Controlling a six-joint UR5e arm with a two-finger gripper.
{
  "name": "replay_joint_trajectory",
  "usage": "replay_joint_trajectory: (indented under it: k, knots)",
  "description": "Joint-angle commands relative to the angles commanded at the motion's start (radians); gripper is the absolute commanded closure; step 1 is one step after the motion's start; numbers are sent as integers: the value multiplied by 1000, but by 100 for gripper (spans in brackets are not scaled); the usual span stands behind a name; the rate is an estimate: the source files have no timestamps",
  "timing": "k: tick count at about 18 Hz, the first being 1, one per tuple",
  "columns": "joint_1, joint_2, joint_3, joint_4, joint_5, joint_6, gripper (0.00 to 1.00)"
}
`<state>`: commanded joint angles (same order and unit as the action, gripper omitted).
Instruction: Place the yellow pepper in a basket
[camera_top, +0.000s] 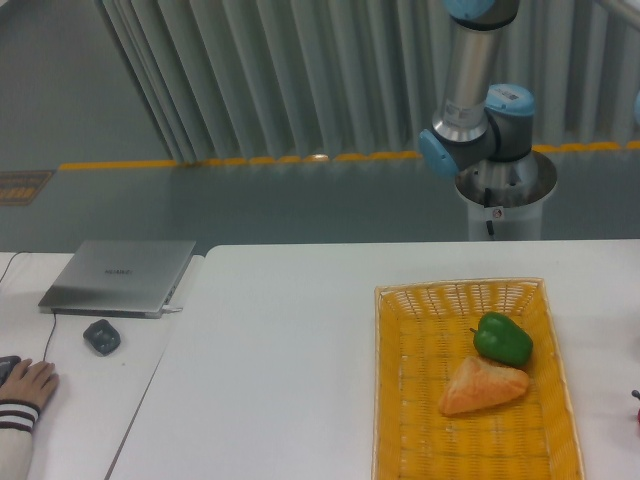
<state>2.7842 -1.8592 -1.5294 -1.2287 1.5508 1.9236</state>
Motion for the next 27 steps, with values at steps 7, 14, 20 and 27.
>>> replay_joint_trajectory:
  k: [7, 14, 20, 27]
  knots:
    - [2, 2, -3, 2, 0, 0, 0]
    - [81, 34, -87, 31, -2, -14, 0]
    - [95, 41, -87, 29, 0, -87, 0]
    - [94, 38, -84, 29, -9, -211, 0]
